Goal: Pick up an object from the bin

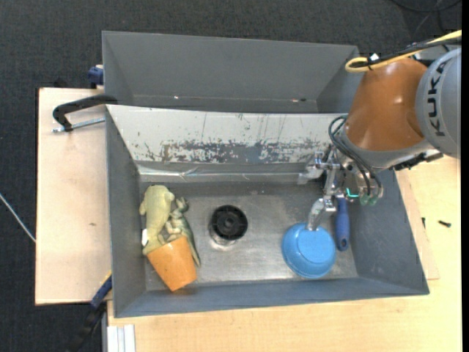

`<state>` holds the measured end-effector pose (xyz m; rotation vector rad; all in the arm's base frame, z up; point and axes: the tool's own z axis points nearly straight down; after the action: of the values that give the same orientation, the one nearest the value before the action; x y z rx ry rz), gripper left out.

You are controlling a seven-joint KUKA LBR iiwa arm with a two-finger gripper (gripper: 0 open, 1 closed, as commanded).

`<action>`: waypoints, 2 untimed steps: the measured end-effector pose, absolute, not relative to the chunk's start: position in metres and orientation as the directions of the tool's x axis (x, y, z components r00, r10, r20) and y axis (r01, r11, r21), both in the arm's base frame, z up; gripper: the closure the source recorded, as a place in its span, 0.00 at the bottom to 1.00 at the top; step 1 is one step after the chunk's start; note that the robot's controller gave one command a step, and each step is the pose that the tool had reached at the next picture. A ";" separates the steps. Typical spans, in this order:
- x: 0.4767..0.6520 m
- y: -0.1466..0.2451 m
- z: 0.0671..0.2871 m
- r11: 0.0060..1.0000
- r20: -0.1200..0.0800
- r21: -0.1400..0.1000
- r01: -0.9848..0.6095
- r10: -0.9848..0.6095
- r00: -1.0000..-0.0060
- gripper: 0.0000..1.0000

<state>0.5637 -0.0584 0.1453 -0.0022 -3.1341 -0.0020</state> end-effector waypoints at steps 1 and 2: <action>0.553 -0.060 0.096 0.997 -0.014 0.000 -0.075 -0.075 -0.997 0.00; 0.550 -0.060 0.095 0.997 0.000 0.002 -0.076 -0.076 -0.997 1.00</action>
Offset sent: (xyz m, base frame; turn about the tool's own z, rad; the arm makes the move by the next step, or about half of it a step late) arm -0.0196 -0.0031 -0.0690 -0.0787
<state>0.5502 -0.0598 0.0950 0.1196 -3.1397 -0.0037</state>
